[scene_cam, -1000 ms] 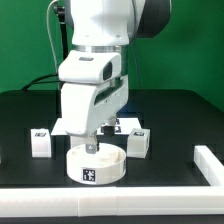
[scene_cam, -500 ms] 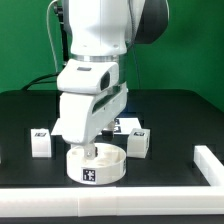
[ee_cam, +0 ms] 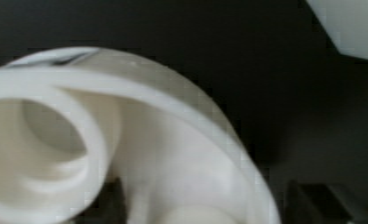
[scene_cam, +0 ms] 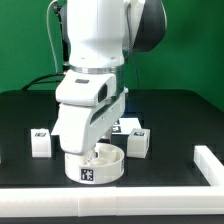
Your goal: Assemble stool
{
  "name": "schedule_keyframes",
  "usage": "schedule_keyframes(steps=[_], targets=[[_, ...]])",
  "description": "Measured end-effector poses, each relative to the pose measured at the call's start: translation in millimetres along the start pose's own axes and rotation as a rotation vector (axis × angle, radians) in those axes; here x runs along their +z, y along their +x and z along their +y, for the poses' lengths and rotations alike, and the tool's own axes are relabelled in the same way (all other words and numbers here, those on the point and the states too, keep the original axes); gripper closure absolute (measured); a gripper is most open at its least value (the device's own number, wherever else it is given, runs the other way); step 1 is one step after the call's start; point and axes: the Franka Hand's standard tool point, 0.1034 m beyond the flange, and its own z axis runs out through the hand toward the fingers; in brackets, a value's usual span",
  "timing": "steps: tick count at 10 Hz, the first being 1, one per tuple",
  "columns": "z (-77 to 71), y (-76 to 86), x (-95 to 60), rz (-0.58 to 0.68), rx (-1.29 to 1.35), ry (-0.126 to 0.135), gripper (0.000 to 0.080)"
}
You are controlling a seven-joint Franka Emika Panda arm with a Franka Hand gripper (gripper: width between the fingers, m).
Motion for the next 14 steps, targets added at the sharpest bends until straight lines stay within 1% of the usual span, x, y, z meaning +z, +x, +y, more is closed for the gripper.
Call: schedule_keyframes(steps=[1, 2, 3, 4, 5, 12, 13, 14], targets=[[-0.1, -0.1, 0.1, 0.000, 0.000, 0.000, 0.0413], [-0.2, -0.1, 0.1, 0.000, 0.000, 0.000, 0.0560], [-0.2, -0.1, 0.1, 0.000, 0.000, 0.000, 0.0560], [-0.2, -0.1, 0.1, 0.000, 0.000, 0.000, 0.0726], [0.5, 0.2, -0.3, 0.001, 0.000, -0.003, 0.0769], [0.6, 0.2, -0.4, 0.001, 0.000, -0.003, 0.0769], [0.4, 2.6, -0.6, 0.001, 0.002, -0.004, 0.0768], [-2.1, 16.9, -1.4, 0.006, -0.008, -0.007, 0.0768]])
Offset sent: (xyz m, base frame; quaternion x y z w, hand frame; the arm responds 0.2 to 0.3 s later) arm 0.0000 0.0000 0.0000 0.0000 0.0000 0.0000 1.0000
